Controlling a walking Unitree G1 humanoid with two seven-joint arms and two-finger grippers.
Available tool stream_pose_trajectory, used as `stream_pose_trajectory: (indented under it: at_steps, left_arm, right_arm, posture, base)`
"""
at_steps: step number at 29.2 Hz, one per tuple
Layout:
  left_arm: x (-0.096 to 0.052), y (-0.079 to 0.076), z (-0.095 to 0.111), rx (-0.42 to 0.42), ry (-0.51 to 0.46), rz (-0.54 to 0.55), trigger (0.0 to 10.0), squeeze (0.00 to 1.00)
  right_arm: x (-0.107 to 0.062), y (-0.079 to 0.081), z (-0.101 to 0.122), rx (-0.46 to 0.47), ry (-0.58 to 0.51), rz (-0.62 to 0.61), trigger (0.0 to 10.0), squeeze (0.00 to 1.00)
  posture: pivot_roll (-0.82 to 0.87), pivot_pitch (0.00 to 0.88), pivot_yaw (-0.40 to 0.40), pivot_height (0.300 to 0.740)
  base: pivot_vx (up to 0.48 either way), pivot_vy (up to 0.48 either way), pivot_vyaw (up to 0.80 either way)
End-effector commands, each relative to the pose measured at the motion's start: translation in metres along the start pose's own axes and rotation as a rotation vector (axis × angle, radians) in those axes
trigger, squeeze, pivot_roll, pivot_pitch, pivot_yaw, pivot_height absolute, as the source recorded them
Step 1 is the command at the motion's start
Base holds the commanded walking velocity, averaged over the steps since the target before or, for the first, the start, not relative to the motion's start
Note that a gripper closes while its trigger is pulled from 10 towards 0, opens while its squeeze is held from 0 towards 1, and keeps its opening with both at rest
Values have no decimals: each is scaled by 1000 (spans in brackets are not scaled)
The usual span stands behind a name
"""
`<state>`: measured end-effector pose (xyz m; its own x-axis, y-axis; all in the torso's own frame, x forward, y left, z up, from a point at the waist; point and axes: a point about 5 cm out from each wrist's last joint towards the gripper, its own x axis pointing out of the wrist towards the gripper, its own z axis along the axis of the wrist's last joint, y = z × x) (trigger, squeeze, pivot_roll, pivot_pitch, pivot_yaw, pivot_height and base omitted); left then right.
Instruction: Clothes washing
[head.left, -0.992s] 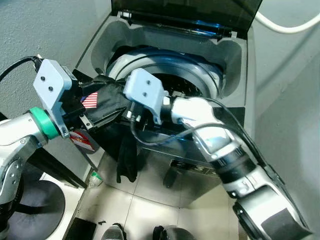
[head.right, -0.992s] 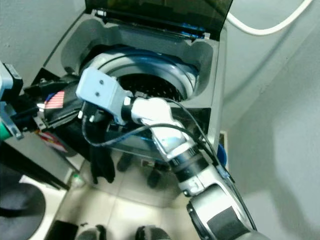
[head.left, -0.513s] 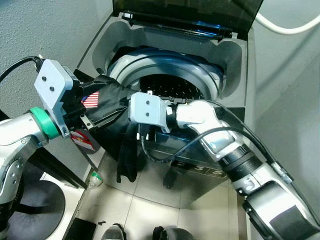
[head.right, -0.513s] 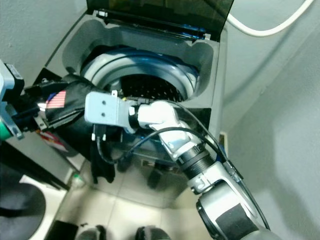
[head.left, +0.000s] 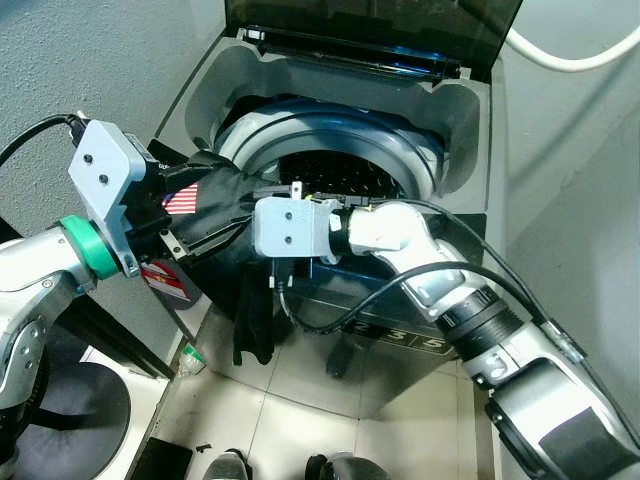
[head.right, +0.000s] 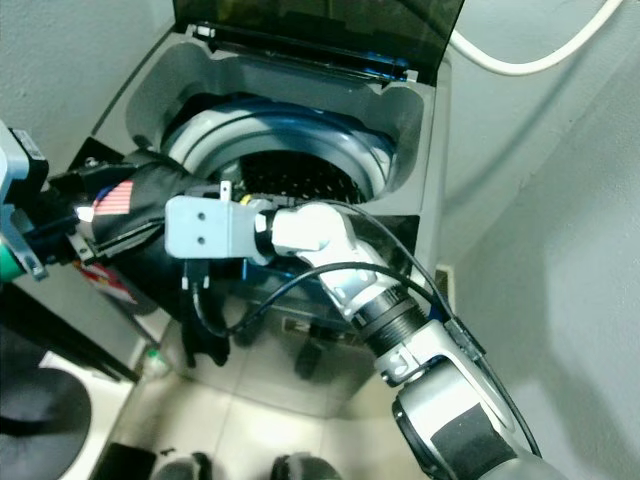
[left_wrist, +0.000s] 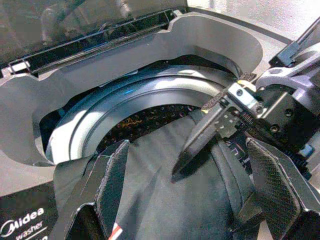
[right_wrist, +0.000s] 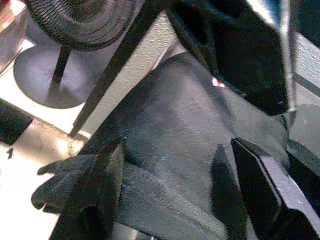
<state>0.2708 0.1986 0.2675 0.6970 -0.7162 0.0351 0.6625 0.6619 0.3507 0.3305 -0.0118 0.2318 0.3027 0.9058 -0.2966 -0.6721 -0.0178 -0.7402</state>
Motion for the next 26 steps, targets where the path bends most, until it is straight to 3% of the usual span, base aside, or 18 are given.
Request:
stream_pose_trajectory:
  at_steps: [1,19,26]
  left_arm:
    - [-2,-3,-1,2,-6,-5,10000,0]
    - [-2,-4,-2,2,-11,3,10000,0]
    - [-2,-4,-2,2,-10,4,10000,0]
  right_arm:
    - [-3,15,-21,17,101,73,0,0]
    - [-9,14,-24,-14,122,91,0,0]
    - [-13,7,-22,-23,123,44,0,0]
  posture:
    - [115,102,1,740]
    - [112,93,-5,740]
    - [113,99,-5,740]
  base:
    - [0,0,0]
    - [0,0,0]
    - [0,0,0]
